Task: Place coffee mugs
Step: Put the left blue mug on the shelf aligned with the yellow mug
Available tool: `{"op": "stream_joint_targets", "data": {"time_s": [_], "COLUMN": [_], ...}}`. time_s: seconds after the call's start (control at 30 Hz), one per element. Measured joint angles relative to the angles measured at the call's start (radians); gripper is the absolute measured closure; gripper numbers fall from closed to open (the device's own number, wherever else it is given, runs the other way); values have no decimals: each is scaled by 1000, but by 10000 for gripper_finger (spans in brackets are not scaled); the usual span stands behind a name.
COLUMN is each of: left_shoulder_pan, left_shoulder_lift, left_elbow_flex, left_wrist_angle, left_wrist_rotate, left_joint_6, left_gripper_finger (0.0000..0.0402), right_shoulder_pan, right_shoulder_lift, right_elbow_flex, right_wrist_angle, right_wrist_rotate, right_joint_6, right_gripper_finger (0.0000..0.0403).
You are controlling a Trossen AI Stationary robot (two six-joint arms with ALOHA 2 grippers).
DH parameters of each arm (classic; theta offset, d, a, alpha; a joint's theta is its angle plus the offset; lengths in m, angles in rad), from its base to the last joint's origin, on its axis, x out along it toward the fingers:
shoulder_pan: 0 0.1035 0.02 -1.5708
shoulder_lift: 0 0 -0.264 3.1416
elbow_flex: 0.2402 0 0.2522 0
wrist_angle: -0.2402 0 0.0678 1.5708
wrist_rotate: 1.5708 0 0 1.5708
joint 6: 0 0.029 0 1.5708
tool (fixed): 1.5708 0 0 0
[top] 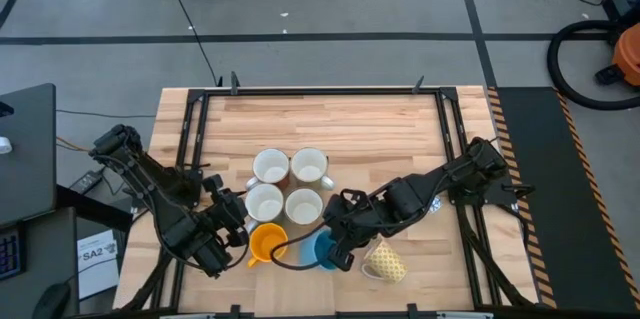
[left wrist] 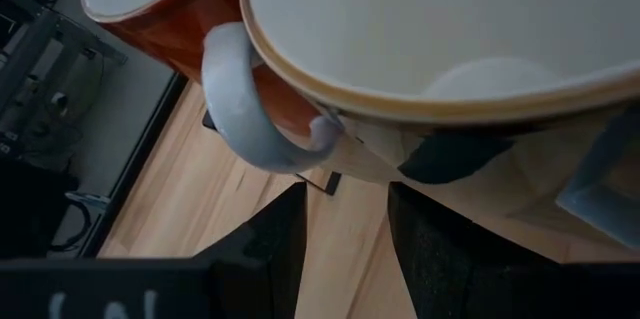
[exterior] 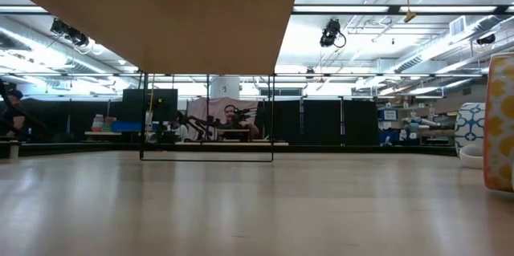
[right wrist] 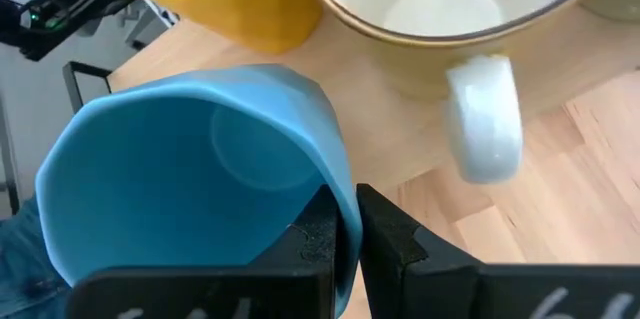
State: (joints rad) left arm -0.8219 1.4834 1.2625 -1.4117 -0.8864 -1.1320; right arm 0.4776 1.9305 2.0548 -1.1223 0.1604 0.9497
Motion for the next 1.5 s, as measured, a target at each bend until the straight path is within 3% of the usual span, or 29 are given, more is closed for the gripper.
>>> {"op": "stream_joint_targets", "data": {"time_s": [0.33,1.5], "left_shoulder_pan": [0,-1], "left_shoulder_lift": [0,0], "left_elbow_flex": [0,0], "left_wrist_angle": [1,4], "left_wrist_rotate": [0,2], "left_joint_6": [0,3], "left_gripper_finger": [253,253], "right_shoulder_pan": [-2,-26], "right_shoulder_lift": [0,-3], "right_elbow_flex": [-1,-117], "right_wrist_angle": [-3,81], "right_wrist_rotate": [1,-16], "right_joint_6": [77,95], "right_gripper_finger": [372,363]}}
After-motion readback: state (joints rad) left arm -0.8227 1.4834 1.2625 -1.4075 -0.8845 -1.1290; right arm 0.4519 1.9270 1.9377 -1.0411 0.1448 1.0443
